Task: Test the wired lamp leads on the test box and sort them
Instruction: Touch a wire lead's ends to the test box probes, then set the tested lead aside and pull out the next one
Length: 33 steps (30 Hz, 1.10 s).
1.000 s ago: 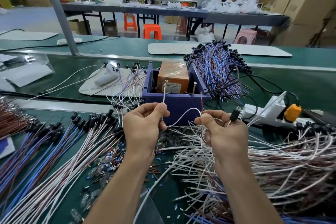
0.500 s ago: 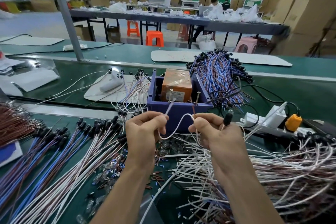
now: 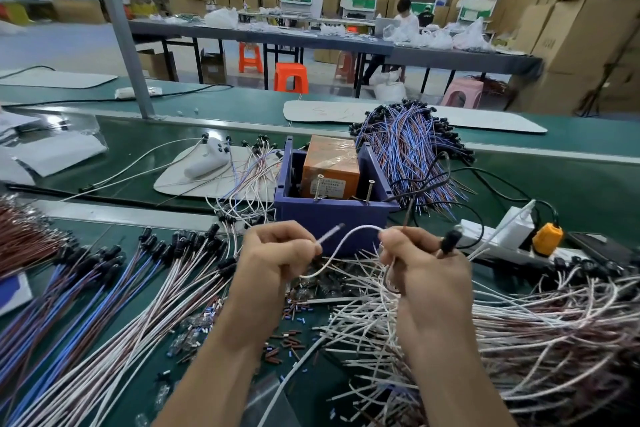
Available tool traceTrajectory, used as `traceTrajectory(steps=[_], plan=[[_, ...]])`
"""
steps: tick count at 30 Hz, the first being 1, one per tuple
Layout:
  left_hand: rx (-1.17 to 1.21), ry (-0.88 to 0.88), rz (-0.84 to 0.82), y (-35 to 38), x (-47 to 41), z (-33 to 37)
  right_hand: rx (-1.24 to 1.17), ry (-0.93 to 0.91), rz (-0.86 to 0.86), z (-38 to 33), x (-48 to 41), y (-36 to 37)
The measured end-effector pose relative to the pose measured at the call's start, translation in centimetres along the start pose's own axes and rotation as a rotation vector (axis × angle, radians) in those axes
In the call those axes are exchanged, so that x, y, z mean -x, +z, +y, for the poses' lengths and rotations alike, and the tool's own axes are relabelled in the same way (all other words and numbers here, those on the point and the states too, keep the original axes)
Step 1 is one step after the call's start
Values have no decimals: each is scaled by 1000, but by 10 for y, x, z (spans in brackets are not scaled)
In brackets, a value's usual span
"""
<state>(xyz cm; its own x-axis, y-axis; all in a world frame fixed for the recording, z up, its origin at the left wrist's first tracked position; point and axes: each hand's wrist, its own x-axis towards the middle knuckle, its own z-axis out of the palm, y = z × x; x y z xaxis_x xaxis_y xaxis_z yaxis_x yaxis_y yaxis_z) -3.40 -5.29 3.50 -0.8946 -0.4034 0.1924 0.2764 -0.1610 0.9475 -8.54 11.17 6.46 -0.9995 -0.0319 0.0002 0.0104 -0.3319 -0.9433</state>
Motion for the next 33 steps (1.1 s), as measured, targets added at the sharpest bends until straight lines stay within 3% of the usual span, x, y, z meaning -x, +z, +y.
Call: traceTrajectory(steps=[2, 5, 8, 15, 27, 33], plan=[[116, -40, 96, -2, -2, 0, 183, -30, -61, 0, -2, -5], [110, -64, 341, 11, -6, -6, 502, -16, -221, 5, 0, -9], [54, -53, 458, 23, -8, -10, 512, 29, -267, 8, -3, -11], [-112, 22, 475, 24, -11, -11, 225, 14, -91, 17, -17, -5], [-176, 70, 416, 19, -16, -13, 180, 11, 69, 25, -32, 4], [-201, 68, 410, 21, -17, -15, 191, -4, 46, 25, -31, 7]])
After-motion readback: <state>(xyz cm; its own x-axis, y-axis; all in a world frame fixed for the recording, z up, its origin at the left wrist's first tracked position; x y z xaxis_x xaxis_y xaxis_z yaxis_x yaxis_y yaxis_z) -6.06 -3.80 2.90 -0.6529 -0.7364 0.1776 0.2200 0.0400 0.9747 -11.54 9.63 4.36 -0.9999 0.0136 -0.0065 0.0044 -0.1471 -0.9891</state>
